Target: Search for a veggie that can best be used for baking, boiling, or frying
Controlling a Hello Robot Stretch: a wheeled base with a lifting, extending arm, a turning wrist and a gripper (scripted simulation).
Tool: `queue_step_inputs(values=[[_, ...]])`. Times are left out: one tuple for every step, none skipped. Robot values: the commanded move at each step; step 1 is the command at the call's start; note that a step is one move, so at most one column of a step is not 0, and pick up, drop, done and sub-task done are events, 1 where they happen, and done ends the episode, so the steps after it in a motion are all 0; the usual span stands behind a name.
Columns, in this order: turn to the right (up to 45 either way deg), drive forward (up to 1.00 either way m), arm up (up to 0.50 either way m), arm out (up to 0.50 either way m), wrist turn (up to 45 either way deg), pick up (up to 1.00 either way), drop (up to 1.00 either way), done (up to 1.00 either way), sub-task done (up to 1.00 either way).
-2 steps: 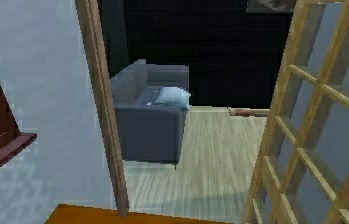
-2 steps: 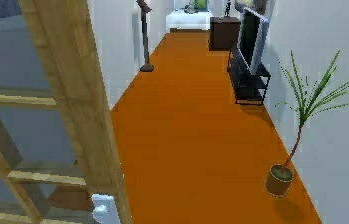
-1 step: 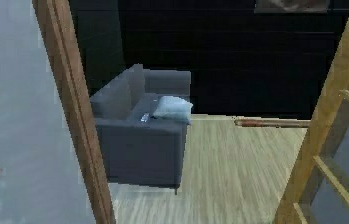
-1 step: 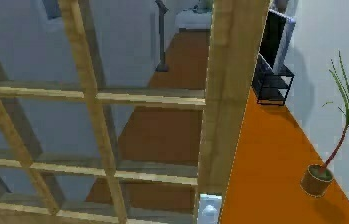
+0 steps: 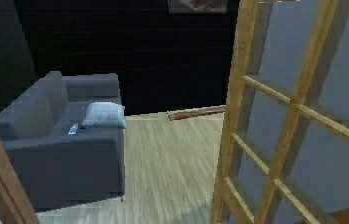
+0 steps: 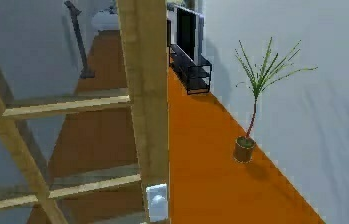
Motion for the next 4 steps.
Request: queue_step_inputs(values=[[0.0, 1.0, 0.0, 0.0, 0.0, 0.0, 0.0, 0.0, 0.0], [36.0, 0.0, 0.0, 0.0, 0.0, 0.0, 0.0, 0.0, 0.0], [0.0, 1.0, 0.0, 0.0, 0.0, 0.0, 0.0, 0.0, 0.0], [6.0, 0.0, 0.0, 0.0, 0.0, 0.0, 0.0, 0.0, 0.0]])
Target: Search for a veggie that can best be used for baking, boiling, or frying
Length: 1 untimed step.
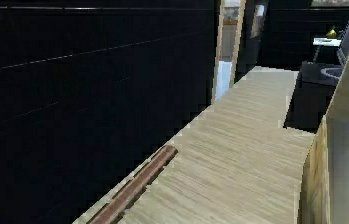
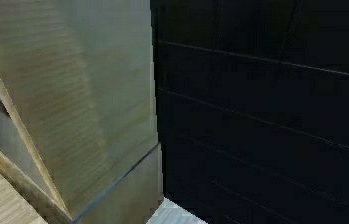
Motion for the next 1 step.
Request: queue_step_inputs(values=[[0.0, 0.35, 0.0, 0.0, 0.0, 0.0, 0.0, 0.0, 0.0]])
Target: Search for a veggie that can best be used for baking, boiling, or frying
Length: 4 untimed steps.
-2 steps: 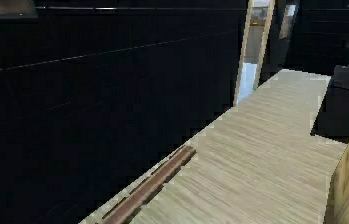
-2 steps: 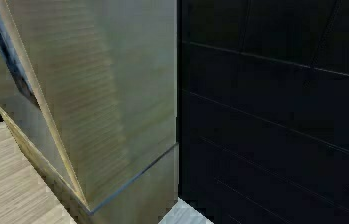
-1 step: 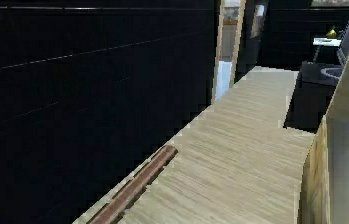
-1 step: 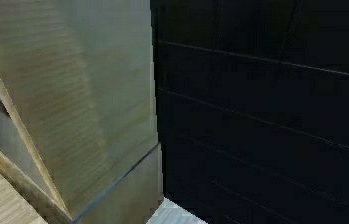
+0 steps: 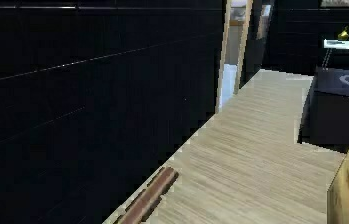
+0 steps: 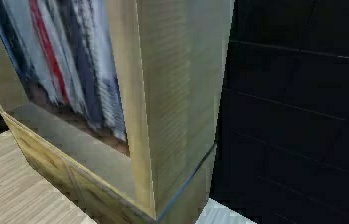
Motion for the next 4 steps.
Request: queue_step_inputs(values=[[21.0, 0.0, 0.0, 0.0, 0.0, 0.0, 0.0, 0.0, 0.0], [0.0, 1.0, 0.0, 0.0, 0.0, 0.0, 0.0, 0.0, 0.0], [3.0, 0.0, 0.0, 0.0, 0.0, 0.0, 0.0, 0.0, 0.0], [0.0, 0.4, 0.0, 0.0, 0.0, 0.0, 0.0, 0.0, 0.0]])
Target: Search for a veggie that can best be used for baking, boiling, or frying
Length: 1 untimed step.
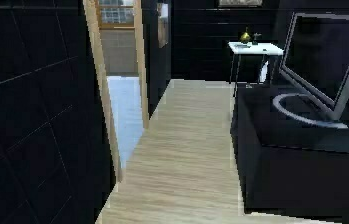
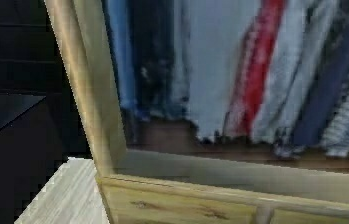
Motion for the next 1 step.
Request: queue_step_inputs(values=[[0.0, 1.0, 0.0, 0.0, 0.0, 0.0, 0.0, 0.0, 0.0]])
